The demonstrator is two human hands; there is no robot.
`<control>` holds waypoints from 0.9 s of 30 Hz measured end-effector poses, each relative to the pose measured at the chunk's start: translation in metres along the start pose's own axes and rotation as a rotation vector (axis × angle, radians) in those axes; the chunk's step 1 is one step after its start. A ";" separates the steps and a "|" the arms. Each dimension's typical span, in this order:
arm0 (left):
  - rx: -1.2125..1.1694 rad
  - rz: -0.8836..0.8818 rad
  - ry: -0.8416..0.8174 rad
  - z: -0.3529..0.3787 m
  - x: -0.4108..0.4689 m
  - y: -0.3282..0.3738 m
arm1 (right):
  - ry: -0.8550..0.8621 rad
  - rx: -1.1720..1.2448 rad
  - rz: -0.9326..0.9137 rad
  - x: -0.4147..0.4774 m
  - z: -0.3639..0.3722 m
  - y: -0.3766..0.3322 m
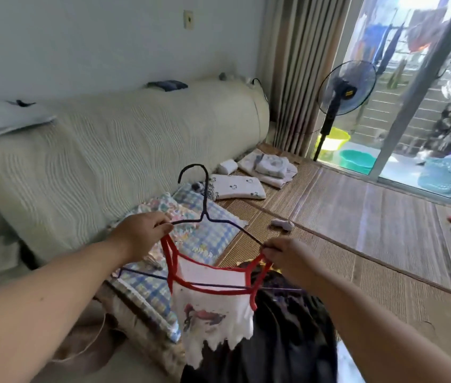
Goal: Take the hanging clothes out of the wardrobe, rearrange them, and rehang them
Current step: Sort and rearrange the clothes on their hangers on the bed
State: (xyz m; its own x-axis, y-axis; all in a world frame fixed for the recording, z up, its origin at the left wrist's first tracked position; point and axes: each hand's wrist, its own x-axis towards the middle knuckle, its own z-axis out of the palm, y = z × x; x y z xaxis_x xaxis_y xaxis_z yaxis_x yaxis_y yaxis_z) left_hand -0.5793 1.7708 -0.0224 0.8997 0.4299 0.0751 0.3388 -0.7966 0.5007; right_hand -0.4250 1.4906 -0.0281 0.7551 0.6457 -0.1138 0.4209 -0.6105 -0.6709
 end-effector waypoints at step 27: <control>0.233 -0.196 -0.232 0.080 0.259 -0.178 | -0.154 -0.093 0.218 0.279 0.152 0.025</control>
State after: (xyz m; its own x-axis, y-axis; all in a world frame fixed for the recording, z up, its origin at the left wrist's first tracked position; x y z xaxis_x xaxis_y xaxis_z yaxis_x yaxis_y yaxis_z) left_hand -0.3843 1.9898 -0.1612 0.8412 0.4971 -0.2129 0.5397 -0.7959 0.2743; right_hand -0.2806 1.7257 -0.1879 0.7509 0.5522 -0.3623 0.3069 -0.7775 -0.5489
